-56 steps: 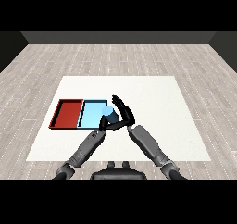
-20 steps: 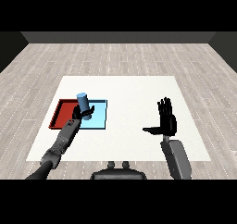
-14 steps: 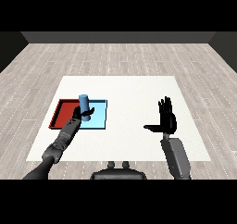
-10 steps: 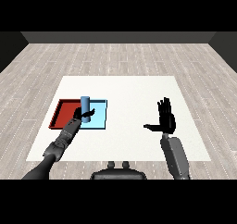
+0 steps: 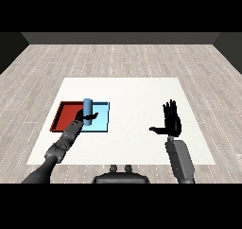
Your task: Pick the blue can and put it in the blue box
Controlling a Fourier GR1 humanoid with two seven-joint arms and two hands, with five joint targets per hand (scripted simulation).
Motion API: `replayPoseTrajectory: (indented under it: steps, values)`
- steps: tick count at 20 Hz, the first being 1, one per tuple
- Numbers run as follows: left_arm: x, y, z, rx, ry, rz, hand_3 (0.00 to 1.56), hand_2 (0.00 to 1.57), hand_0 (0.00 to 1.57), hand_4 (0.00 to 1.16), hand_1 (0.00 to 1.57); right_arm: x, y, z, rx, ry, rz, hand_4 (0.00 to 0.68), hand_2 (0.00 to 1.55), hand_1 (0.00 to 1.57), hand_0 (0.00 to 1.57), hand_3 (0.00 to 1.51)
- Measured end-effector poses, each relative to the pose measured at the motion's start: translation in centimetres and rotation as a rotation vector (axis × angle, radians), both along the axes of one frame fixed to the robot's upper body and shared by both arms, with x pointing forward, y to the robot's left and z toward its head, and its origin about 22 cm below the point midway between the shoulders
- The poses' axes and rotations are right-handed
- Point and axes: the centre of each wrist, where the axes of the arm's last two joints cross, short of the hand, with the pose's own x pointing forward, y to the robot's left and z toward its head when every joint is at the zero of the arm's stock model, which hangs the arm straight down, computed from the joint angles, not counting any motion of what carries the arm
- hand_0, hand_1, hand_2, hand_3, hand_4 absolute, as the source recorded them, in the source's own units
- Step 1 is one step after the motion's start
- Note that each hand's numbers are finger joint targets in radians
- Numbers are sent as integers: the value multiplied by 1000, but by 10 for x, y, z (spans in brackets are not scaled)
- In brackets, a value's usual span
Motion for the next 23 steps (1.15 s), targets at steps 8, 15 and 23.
replayPoseTrajectory:
  steps: [8,15,23]
  values:
    - [0,-10,-3,63,-24,44,0,0,0,0,0,-1,3,0,24,-9,14,0,0,0,0,0]
    - [-4,-17,-4,0,-356,147,0,0,0,0,0,-3,3,7,37,-25,31,0,0,0,0,0]
    - [-12,-36,8,-214,-761,-99,0,0,0,0,0,-6,3,2,7,3,39,0,0,0,0,0]
